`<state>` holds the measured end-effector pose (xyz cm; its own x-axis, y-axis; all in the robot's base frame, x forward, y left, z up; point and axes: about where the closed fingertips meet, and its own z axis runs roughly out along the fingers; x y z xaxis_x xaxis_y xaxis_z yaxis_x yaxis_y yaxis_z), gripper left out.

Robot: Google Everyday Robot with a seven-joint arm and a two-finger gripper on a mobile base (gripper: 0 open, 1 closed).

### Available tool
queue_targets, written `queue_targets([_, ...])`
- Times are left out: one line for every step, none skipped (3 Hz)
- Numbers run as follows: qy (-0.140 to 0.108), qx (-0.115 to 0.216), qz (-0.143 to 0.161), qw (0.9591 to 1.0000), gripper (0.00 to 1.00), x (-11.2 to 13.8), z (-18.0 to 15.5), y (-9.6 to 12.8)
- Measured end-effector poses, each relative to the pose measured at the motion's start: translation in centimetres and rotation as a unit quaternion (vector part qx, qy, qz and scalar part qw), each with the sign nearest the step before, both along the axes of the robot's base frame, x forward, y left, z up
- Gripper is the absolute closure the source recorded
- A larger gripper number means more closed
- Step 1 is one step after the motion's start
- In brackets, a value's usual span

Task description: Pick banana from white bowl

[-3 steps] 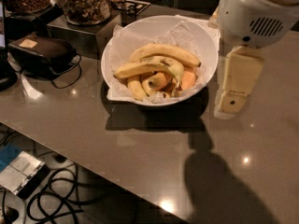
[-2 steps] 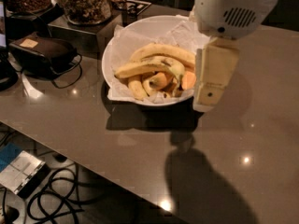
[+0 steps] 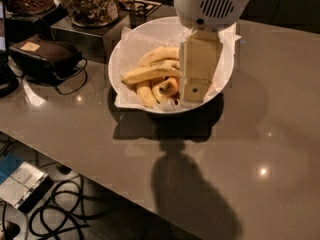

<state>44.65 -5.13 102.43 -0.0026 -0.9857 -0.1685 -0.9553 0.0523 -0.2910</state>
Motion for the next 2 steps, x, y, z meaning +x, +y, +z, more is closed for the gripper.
queue_targets([0.005,0.026,-0.005,0.9996,0.0,0.3,0.2,0.1])
queue_targets([0.024,0.055,-0.015,0.9981,0.0,1.5,0.3,1.7])
